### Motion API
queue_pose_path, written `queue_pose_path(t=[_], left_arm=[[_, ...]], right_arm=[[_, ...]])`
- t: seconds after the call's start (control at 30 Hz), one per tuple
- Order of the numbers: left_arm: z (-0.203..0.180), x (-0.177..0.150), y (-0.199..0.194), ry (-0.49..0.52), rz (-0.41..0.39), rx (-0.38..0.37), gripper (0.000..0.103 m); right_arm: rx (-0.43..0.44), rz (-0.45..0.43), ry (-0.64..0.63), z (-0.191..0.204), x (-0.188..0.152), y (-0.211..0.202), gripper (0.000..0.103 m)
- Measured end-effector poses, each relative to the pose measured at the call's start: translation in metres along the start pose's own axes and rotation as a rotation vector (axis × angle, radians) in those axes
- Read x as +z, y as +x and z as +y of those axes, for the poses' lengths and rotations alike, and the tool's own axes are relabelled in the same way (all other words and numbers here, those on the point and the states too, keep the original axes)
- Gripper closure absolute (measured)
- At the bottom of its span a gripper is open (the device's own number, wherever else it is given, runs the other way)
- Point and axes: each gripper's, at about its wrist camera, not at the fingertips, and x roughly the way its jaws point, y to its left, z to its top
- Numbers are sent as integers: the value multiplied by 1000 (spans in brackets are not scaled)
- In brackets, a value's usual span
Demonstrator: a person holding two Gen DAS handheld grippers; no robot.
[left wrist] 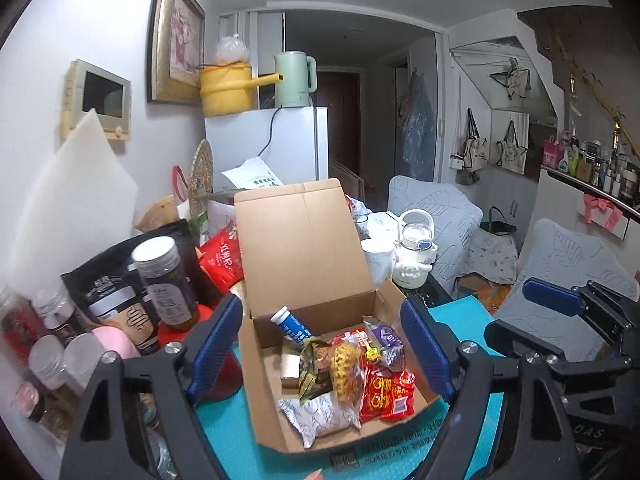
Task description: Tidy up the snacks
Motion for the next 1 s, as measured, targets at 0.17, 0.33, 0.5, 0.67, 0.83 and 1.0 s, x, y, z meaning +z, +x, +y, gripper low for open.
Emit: queue_pose_path(t=[0.17,0.33,0.5,0.67,0.83,1.0], left_arm=[[2,-15,-23,5,5,9,21],[5,-35,-36,9,31,30,21],[9,-58,-44,-5,73,31,21],[9,-79,-48,-17,111,33,21],[8,-97,-52,-37,134,33,21],[6,-111,-53,-47,161,16,21]], right_arm=[[-32,-8,11,11,-12,-19,25],[-57,7,29,20,-26,-28,21],[-80,32,44,30,-42,-35,18],[-96,59,44,38,-59,-39,18],[-89,94,61,43,-78,-40,18],[-94,118,69,42,-89,-40,18]])
